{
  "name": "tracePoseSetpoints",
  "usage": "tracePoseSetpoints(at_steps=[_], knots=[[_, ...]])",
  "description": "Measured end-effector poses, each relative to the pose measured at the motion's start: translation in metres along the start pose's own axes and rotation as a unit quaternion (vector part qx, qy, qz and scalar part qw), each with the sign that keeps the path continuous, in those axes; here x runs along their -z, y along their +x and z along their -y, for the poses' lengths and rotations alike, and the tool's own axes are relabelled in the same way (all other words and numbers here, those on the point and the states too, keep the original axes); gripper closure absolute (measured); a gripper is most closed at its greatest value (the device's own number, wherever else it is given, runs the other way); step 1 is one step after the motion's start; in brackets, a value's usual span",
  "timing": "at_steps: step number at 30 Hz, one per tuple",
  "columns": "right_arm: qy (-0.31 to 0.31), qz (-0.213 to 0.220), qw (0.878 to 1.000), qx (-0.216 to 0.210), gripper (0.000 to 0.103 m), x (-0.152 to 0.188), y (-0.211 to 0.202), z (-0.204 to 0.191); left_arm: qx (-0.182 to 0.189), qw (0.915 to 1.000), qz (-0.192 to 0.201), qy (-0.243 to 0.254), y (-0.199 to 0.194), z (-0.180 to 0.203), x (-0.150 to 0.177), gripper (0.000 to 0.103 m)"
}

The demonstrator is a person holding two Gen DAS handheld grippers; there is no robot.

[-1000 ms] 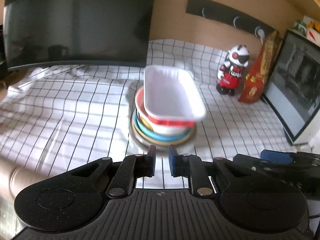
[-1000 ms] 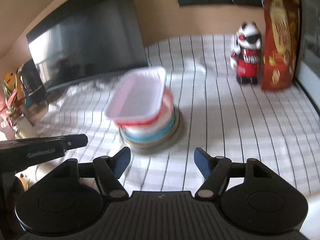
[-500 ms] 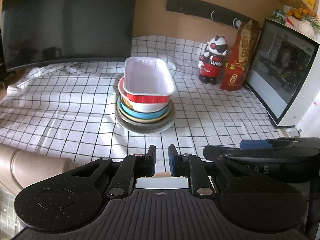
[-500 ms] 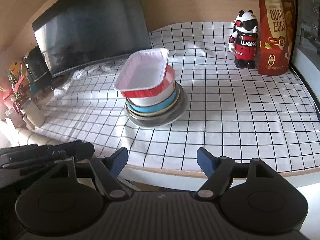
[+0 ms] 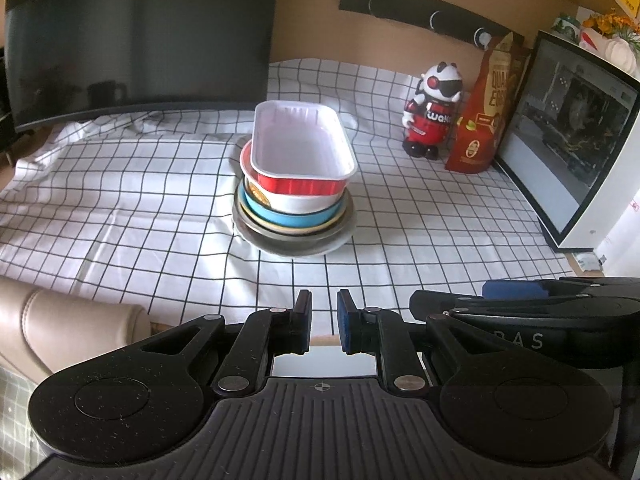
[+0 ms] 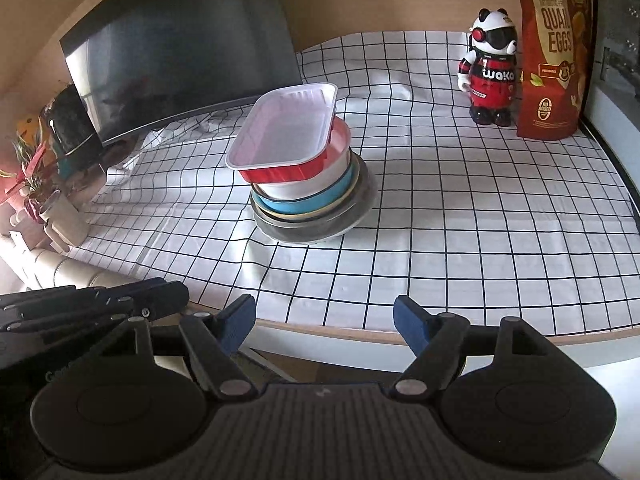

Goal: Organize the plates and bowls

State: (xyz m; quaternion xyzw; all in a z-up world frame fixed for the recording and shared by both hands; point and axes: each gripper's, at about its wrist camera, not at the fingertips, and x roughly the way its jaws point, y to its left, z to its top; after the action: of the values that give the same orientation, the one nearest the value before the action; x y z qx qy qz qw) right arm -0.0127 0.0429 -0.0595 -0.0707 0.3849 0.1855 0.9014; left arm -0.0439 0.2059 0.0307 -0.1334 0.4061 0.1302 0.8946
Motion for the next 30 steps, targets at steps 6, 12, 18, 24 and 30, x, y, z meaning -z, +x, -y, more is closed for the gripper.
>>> tracePoseSetpoints(at_steps=[6, 12, 18, 24, 30], knots=[[0.006, -0.004, 1.0, 0.0, 0.026, -0.0002, 0.0016, 0.0037, 0.0, 1.0, -0.001, -0.004, 0.0006, 0.0005, -0.0004, 0.085], [0.007, -0.007, 1.0, 0.0, 0.026, 0.0014, 0.0019, 0.0041, 0.002, 1.0, -0.004, -0.006, 0.0017, 0.0014, -0.0007, 0.085], [0.011, -0.009, 1.0, 0.001, 0.026, 0.0009, 0.0029, 0.006, 0.002, 1.0, -0.005, -0.007, 0.0013, 0.0012, -0.0002, 0.085], [0.011, -0.009, 1.0, 0.001, 0.026, 0.0008, 0.0032, 0.0055, 0.003, 0.9999, -0.006, -0.011, 0.0016, 0.001, -0.0001, 0.085], [0.012, -0.01, 1.0, 0.001, 0.026, 0.0005, 0.003, 0.0056, 0.004, 0.9999, -0.007, -0.011, 0.0016, 0.0014, 0.0, 0.085]])
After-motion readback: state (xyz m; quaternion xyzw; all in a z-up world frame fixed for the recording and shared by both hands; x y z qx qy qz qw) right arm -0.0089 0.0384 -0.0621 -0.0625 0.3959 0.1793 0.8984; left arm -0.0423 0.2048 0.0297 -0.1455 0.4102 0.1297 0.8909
